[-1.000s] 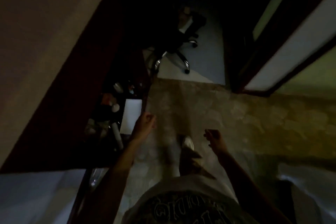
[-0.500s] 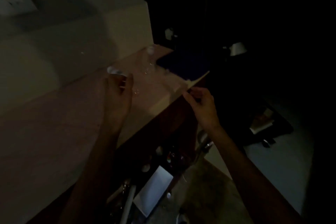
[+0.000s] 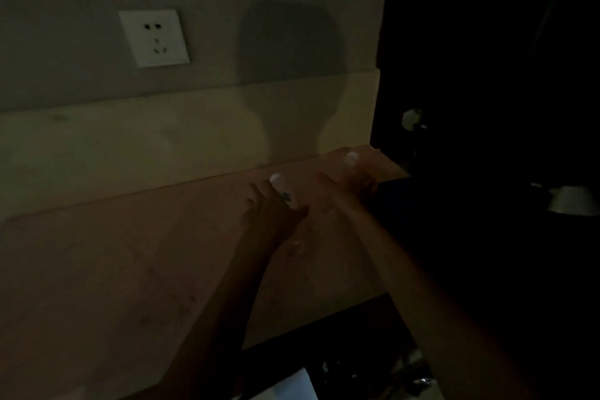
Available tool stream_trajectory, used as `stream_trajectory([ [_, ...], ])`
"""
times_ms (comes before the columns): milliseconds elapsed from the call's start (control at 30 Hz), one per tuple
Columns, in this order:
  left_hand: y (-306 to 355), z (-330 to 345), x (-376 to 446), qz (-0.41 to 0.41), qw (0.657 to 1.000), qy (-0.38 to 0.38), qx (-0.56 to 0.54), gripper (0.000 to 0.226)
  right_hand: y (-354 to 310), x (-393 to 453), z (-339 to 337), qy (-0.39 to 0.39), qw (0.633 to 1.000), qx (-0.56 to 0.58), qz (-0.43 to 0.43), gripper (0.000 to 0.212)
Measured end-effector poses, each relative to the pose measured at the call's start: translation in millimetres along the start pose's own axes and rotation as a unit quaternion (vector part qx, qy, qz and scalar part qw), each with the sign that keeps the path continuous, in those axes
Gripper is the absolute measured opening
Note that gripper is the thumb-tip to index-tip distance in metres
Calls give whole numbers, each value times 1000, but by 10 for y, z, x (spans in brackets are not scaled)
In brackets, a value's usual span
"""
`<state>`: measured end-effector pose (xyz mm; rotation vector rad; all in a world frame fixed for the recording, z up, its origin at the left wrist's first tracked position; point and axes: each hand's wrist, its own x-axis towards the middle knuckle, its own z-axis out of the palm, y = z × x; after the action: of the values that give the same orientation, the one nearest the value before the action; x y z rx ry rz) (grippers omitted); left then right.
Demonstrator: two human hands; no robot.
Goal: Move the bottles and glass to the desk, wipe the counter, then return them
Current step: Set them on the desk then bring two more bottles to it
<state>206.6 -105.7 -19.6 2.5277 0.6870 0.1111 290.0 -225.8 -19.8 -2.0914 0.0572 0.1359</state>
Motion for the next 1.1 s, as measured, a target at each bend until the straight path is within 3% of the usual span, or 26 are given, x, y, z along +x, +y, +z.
stream_trajectory([
  [133,-1,-65,-54,-14,1000,-15,6,103,-60,45,131,18,998,-54,6,83],
  [267,-105,-130,-286,-54,998,11,15,91,-21,-196,136,-21,996,-36,-85,68],
  [367,-337,-258,-506,-97,990,77,-67,79,-17,-424,70,-54,989,-29,-134,60],
  [467,-626,-470,-891,-116,965,123,-202,75,28,-604,219,-139,983,93,-81,50],
  [533,-890,-572,-1381,-135,928,182,-294,71,106,-921,402,-244,957,137,-79,60],
  [600,-1181,-605,-1987,-162,889,254,-345,65,148,-1374,576,-354,918,162,-78,54],
  [733,-1666,-536,-3169,-221,810,352,-413,46,173,-2338,970,-505,838,175,-110,60],
  [867,-2085,-213,-4118,-319,745,397,-430,42,582,-3209,1358,-613,767,129,-139,61],
  [967,-2441,220,-4694,-388,683,417,-459,38,1128,-3738,1677,-685,722,77,-62,68],
  [1100,-2873,749,-5288,-442,586,453,-507,39,1873,-4261,2189,-730,683,-30,-21,57],
])
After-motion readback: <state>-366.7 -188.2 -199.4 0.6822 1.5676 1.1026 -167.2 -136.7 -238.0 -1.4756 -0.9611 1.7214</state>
